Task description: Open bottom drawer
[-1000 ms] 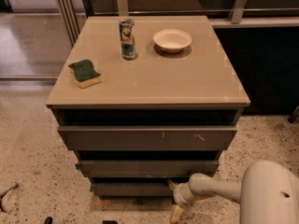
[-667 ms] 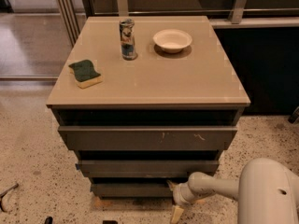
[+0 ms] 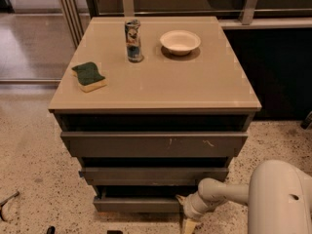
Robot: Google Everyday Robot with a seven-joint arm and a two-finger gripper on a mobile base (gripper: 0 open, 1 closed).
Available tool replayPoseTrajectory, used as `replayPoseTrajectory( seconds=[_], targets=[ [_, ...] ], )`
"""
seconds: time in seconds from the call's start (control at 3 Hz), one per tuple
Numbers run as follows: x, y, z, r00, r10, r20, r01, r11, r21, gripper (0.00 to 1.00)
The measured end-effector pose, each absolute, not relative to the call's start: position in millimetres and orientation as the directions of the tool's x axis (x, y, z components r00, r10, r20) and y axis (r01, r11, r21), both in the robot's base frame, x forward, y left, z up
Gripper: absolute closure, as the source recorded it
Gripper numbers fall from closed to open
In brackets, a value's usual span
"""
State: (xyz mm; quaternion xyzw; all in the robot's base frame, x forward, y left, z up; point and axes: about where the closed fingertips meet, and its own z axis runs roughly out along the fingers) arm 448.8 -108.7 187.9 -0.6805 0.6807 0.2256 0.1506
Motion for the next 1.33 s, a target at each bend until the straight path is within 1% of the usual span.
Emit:
replayPoseTrajectory(
  seconds=[0.33,1.0,1.33],
  targets=[
    [419,-116,199,-0.051,-0.857,-0.513,-0.985,-0.042,0.168,0.00],
    [377,-120,208,-0.062,-0.855,-0.514,-0.957,-0.095,0.273,0.00],
    [377,-120,208,-0.062,-0.855,-0.514,-0.957,-0.095,0.273,0.00]
  ],
)
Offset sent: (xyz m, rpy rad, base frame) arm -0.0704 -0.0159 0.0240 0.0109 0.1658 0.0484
